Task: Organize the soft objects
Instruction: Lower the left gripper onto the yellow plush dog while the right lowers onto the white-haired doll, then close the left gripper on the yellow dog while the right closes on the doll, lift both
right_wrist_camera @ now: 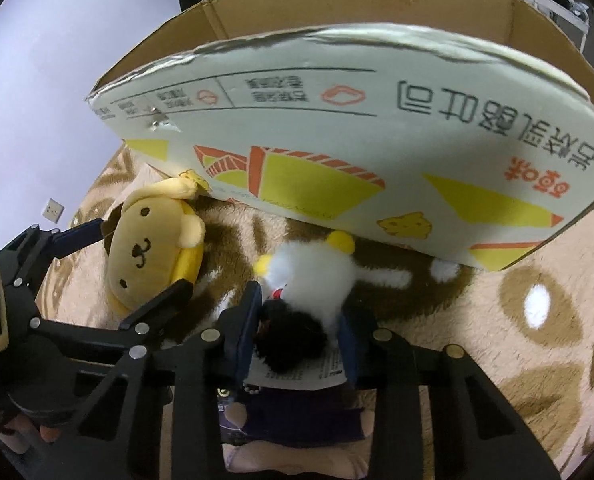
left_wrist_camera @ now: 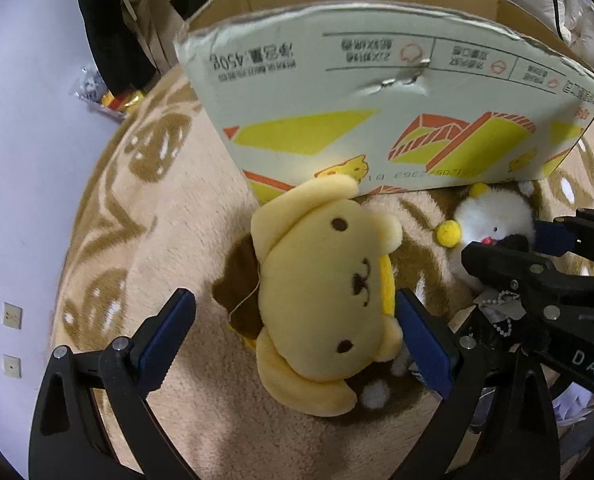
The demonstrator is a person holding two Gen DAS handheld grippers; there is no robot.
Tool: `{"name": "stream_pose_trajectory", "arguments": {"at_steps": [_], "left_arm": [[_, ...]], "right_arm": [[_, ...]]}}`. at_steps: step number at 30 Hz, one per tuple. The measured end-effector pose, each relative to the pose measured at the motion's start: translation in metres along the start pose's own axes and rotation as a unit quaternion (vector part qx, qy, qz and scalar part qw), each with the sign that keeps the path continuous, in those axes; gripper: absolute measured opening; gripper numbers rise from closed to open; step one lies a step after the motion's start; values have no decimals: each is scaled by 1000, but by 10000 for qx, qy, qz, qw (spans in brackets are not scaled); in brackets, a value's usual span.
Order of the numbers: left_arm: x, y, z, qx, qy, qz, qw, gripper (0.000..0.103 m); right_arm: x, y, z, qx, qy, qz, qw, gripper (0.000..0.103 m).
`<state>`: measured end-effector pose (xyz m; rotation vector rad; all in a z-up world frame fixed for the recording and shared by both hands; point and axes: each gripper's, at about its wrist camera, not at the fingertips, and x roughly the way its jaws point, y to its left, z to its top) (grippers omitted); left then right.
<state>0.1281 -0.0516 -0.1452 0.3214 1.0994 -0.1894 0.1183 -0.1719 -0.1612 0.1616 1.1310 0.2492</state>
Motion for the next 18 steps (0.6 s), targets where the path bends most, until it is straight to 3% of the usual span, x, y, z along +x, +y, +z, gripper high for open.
{"name": "stream_pose_trajectory", "arguments": {"at_steps": [5,12,18], "left_arm": [[5,1,0,-11,91,-195,9998,79],[2,6,0,-149,-6,-281,9995,74],[-15,10,-3,-285,-298,-131,9991,74]], "right_arm": [[-7,-5,-1,-10,-48,1,10000,36],[-18,-5,0,-22,-240,-150,9996,36],[-37,-11,-2,18,-458,-229,9987,35]]}}
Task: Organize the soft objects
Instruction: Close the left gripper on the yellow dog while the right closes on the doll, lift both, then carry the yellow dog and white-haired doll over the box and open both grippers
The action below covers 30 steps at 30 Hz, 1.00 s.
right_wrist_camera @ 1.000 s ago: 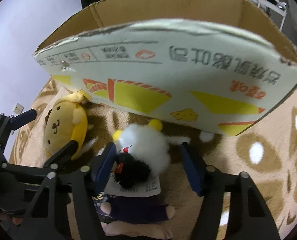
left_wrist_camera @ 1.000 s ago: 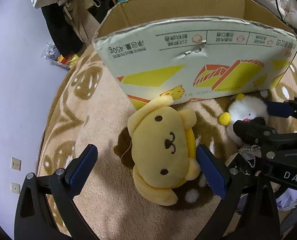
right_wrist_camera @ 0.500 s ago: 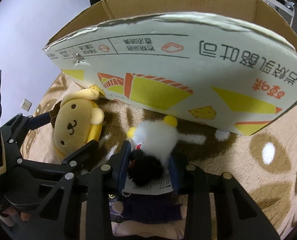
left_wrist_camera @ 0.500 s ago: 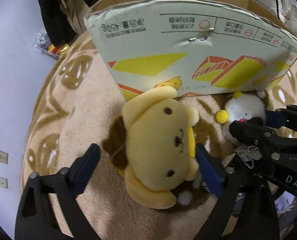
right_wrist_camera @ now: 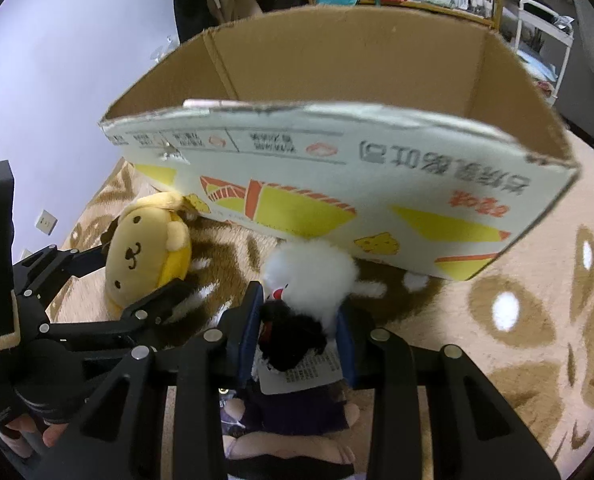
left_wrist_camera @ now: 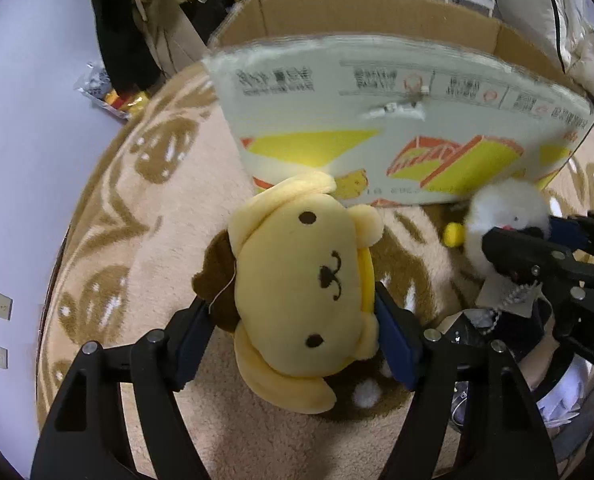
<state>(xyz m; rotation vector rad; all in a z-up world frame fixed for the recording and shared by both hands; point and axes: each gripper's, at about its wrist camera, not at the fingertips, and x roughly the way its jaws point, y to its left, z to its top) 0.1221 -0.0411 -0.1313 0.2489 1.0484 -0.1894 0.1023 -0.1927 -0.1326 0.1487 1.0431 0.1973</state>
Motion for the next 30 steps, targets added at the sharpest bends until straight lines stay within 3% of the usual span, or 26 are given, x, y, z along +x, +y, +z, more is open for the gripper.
{"name": "stream_pose_trajectory", "arguments": {"at_steps": [13,19,23,30], "left_arm": [[-56,13,-4,-357,-951,175,9947,74],[-88,7,-8,-263,-1498,343,9878,74],[-108,5,-10,-220,-2005,442,9784,74],[-126,3,-4,-151,-2309,444,9719,74]], "right_arm": [[-56,4,-6,13,-780,-226,9967,35],[-85,7,-9,-136,-1297,-518,9901,35],[-99,6,-7,-186,-1593,-624,9851,35],[-116,5,3,-204,-1903,-565,9799,35]]}}
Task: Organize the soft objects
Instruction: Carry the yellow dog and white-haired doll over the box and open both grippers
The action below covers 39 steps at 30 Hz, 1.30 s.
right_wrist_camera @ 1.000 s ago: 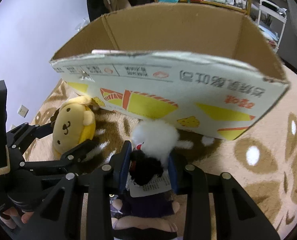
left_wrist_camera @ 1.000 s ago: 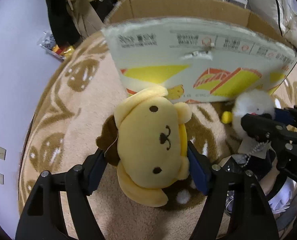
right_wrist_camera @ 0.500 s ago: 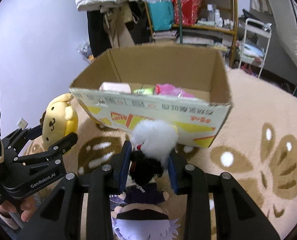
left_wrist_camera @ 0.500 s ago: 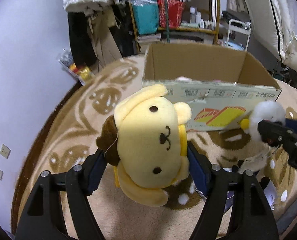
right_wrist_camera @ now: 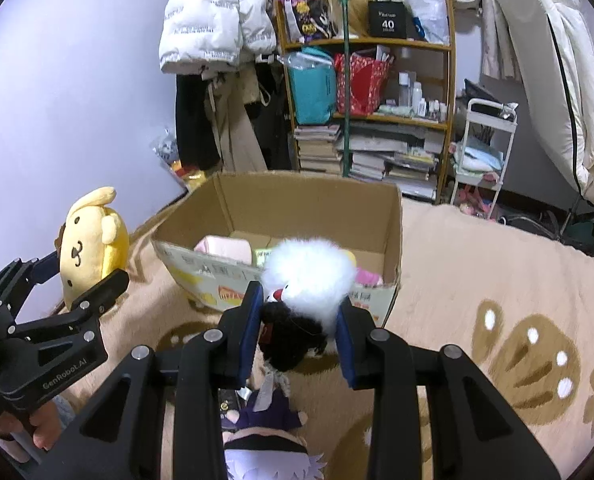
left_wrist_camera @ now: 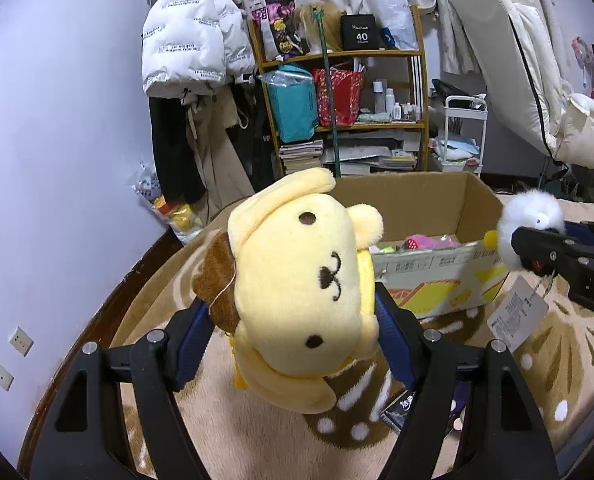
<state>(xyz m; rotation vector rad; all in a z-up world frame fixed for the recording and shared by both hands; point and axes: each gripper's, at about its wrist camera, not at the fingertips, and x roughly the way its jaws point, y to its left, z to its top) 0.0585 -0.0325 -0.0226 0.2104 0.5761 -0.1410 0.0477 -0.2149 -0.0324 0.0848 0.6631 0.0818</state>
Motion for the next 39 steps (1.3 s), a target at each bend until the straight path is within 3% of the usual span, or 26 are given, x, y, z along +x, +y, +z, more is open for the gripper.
{"name": "stream_pose_trajectory", "arguments": {"at_steps": [9,23,31,39], "left_arm": [[-3,-4,32,124,-292,-32,9995,74],[33,-20,79,550,-521,-46,9971,74],[52,-23,80,523,-389,-216,9976,74],[74,-30,71,536,-224,-351,9977,75]], "right_arm": [[-7,-4,31,-85,-351,15,9993,35],[17,-27,66,89,-611,-33,9981,35],[28,-36,77,168,-602,-13,9980,36],[54,-40,70,157,-260,-47,9995,36]]}}
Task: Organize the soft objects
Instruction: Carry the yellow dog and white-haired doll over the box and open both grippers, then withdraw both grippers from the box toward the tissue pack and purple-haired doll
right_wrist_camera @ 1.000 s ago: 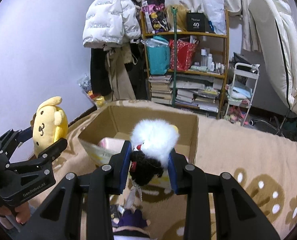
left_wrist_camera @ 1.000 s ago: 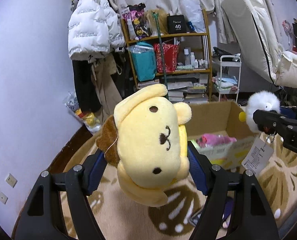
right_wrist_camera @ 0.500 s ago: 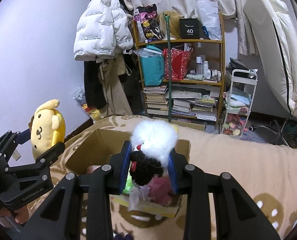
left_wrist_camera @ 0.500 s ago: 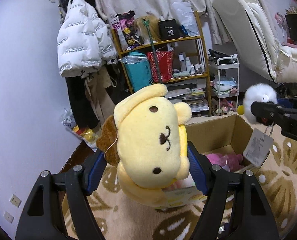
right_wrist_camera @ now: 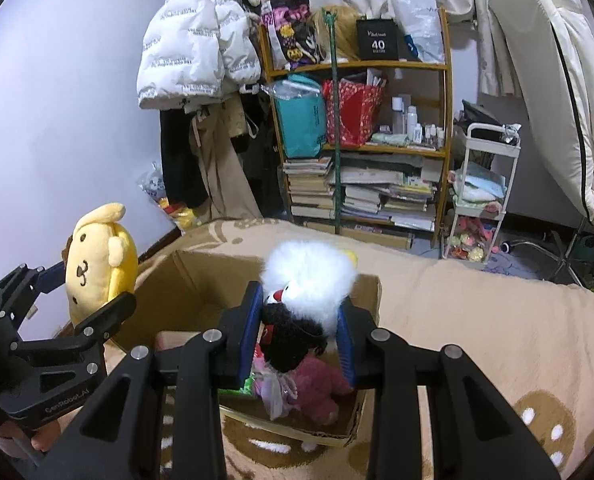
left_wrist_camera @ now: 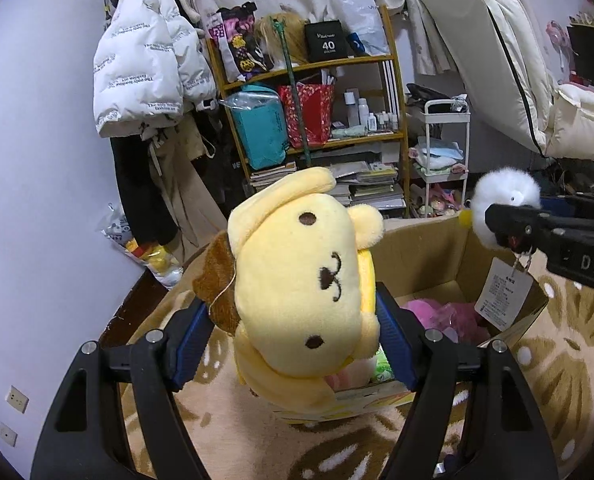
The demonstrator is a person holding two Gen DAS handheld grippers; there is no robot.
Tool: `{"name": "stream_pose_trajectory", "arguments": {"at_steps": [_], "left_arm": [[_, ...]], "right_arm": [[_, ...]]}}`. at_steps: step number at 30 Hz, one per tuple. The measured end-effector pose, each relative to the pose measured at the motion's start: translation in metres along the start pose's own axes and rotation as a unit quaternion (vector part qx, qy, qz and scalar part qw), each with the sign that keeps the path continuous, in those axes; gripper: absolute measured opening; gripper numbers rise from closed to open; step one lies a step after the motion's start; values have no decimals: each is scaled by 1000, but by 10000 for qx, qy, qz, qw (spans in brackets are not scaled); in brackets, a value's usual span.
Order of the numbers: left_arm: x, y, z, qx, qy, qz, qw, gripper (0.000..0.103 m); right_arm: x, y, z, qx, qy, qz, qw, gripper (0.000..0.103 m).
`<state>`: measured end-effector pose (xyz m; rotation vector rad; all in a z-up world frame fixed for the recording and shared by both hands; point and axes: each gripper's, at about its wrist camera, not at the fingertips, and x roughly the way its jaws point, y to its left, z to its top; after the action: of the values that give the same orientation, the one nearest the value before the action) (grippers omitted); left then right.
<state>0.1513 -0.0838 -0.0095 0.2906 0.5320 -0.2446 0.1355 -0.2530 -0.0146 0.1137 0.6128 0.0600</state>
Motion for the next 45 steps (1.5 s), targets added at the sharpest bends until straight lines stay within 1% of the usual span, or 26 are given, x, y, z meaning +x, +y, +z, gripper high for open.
{"name": "stream_pose_trajectory", "arguments": {"at_steps": [6,8,10,11,12,14,16,17,19,21,23,25,28,32,35,38,40,45], "left_arm": [[7,2,-4,-123,91,-182,9997,77],[10,4,-5,-180,140,-233,9995,80],[11,4,-7,-191,148,-202,9995,82],[12,3,-7,-173,149,-156,9996,88],[12,3,-8,-156,128,-118,9997,89],[11,4,-10,-181,114,-51,9998,90],[11,4,-12,-196,203,-98,9996,91],[11,4,-12,-195,233,-104,9995,91],[10,4,-13,-182,257,-70,9995,92],[6,4,-14,-199,263,-34,9995,97],[1,7,-16,-248,238,-1,9994,98],[-3,9,-16,-270,265,54,9993,98],[-12,14,-18,-332,304,106,9989,98],[-26,21,-21,-415,454,90,9981,98],[-36,25,-24,-473,531,104,9974,98],[-45,31,-27,-657,701,259,9950,98],[-51,34,-30,-785,855,80,9932,98],[-74,33,-35,-758,882,170,9931,98]], "right_arm": [[12,-2,-11,84,240,118,9996,37],[14,-3,-13,123,295,155,9994,37],[15,-4,-15,155,324,131,9993,37],[16,-4,-17,160,347,89,9992,37],[16,-4,-17,159,363,93,9992,37],[17,-4,-19,167,410,120,9989,37],[16,-5,-20,174,431,134,9988,38],[15,-5,-21,187,436,140,9988,40],[12,-6,-22,231,413,142,9988,56],[7,-6,-23,273,380,175,9987,60],[3,-6,-23,302,398,221,9985,67],[-1,-6,-22,340,393,264,9983,84],[-11,-5,-24,390,390,211,9983,97],[-23,-1,-27,308,442,99,9985,103],[-33,3,-31,151,484,70,9987,103],[-44,8,-35,15,512,77,9987,103],[-51,12,-38,-40,517,96,9986,103],[-66,20,-40,-119,535,167,9984,103]]}}
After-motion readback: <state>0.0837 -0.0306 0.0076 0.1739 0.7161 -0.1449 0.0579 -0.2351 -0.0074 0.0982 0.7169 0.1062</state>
